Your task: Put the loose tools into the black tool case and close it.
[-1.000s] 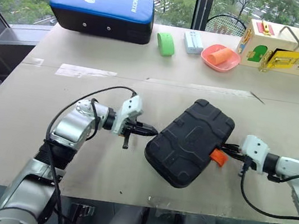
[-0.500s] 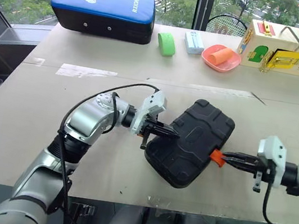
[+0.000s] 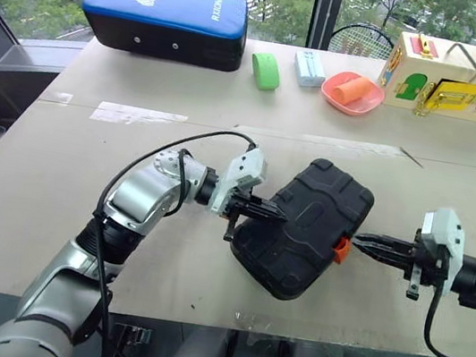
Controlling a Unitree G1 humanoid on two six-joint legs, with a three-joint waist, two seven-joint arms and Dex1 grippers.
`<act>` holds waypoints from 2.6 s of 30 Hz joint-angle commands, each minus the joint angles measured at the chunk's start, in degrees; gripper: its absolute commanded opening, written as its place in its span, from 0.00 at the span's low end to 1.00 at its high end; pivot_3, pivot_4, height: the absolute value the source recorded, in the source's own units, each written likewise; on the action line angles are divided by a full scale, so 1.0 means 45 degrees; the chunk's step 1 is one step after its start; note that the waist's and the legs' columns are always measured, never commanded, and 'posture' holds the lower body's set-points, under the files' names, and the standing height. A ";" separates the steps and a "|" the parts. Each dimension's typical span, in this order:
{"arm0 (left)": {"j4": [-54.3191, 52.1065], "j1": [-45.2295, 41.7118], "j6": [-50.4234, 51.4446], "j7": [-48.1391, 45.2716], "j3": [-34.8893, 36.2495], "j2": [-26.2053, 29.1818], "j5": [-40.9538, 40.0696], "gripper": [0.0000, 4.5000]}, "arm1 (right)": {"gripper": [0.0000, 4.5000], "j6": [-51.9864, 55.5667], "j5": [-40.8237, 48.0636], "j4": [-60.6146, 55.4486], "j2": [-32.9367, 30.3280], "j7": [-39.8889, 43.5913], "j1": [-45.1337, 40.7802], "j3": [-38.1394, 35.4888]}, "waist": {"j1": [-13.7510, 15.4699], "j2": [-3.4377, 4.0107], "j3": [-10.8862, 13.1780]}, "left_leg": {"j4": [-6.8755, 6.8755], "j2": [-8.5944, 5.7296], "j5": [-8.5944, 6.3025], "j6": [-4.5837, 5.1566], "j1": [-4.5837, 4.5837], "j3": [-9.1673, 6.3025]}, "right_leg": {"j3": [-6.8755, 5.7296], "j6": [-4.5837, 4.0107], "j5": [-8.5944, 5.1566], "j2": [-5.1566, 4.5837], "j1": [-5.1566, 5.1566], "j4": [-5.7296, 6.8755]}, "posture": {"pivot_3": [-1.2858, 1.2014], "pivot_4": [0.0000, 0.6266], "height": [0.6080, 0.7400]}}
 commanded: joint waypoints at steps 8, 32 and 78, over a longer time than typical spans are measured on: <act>0.0296 0.0006 -0.0175 0.0153 -0.0199 -0.0120 0.0355 0.00 | 0.00 -0.0807 -0.1970 0.0681 -0.0143 -0.0075 -0.0004 0.1348 | 0.0000 0.0000 -0.0001 | 0.0006 -0.0004 0.0000 0.0000 0.0000 0.0002 | -0.0001 0.0001 0.0000 -0.0003 0.0002 0.0002 | 0.52 0.24 0.96; 0.1361 -0.0710 -0.1823 -0.0275 -0.1303 -0.0433 0.1608 0.00 | 0.00 -0.0840 -0.2973 0.0505 0.0209 -0.0810 0.1626 0.1417 | -0.0005 -0.0001 -0.0010 | 0.0016 -0.0003 0.0001 0.0000 0.0014 -0.0006 | -0.0009 0.0001 0.0000 0.0001 0.0023 0.0004 | 0.52 0.24 0.96; -0.2245 0.4311 0.3268 -0.1864 0.7587 0.6035 -0.2872 1.00 | 0.99 0.0620 0.0776 0.2630 -0.2774 0.4880 0.0582 -0.3772 | -0.0441 0.0085 -0.0032 | -0.0187 0.0009 -0.0004 0.0004 0.0168 -0.0035 | 0.0077 -0.0004 -0.0004 0.0022 0.0102 -0.0125 | 0.52 0.24 0.96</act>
